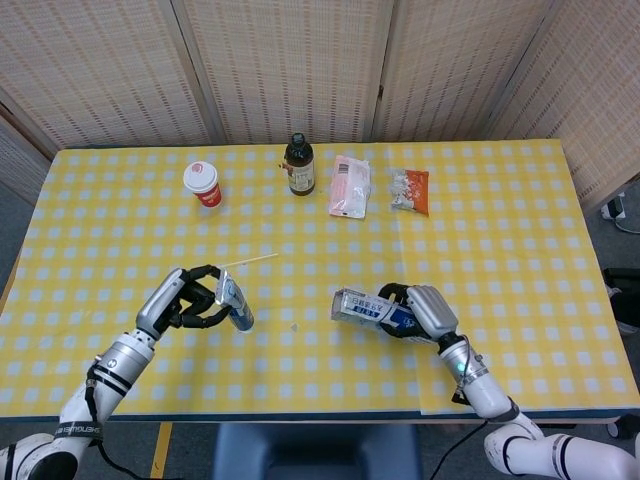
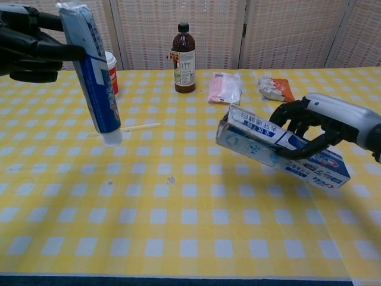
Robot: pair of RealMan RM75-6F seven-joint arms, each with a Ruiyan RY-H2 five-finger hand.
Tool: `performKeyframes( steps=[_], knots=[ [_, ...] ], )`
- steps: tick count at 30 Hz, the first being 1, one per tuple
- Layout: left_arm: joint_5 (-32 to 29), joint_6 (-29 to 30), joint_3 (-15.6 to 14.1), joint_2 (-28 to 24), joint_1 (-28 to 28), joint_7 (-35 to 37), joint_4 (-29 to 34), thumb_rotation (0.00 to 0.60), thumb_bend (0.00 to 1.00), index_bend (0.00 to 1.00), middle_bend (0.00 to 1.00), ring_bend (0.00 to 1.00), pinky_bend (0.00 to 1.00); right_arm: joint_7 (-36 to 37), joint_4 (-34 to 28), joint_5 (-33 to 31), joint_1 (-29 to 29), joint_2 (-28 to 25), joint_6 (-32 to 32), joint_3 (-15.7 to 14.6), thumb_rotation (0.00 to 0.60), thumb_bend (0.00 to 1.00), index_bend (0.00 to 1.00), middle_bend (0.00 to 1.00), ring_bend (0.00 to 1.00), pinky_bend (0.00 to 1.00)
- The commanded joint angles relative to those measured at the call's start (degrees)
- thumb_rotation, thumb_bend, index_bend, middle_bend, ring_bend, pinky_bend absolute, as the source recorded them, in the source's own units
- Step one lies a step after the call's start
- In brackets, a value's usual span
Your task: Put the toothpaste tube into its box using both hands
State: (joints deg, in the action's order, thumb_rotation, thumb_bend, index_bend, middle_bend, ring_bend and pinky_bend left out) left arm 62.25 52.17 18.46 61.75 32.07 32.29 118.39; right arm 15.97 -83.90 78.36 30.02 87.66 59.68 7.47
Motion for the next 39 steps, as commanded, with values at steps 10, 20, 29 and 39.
performKeyframes(
  steps=[10,20,29,39],
  knots=[
    [-10.6,0.4,7.4,-3.6,3.8,0.2,5.4,0.600,0.57,1.00,1.00,1.00,1.00,11.1,3.3,3.8,1.3,5.7,4.0,3.1,0.600,0.32,0.52,0.46,0.50,0.46],
    [-14.8,1.9,11.2,-4.2,5.5,0.4,7.3,0.600,0.57,1.00,1.00,1.00,1.00,13.6,6.3,3.1,3.5,11.4,2.5,3.7,0.600,0.32,0.52,0.46,0.49,0.46],
    [-17.1,1.2,11.9,-4.0,6.7,-0.1,6.5,0.600,0.57,1.00,1.00,1.00,1.00,16.2,8.6,2.7,5.8,15.8,1.1,4.8,0.600,0.32,0.52,0.46,0.50,0.46],
    [-18.8,1.8,12.3,-3.4,8.0,-1.9,7.4,0.600,0.57,1.00,1.00,1.00,1.00,19.0,11.5,2.2,8.6,20.1,-0.1,6.7,0.600,0.32,0.52,0.46,0.50,0.46]
  ],
)
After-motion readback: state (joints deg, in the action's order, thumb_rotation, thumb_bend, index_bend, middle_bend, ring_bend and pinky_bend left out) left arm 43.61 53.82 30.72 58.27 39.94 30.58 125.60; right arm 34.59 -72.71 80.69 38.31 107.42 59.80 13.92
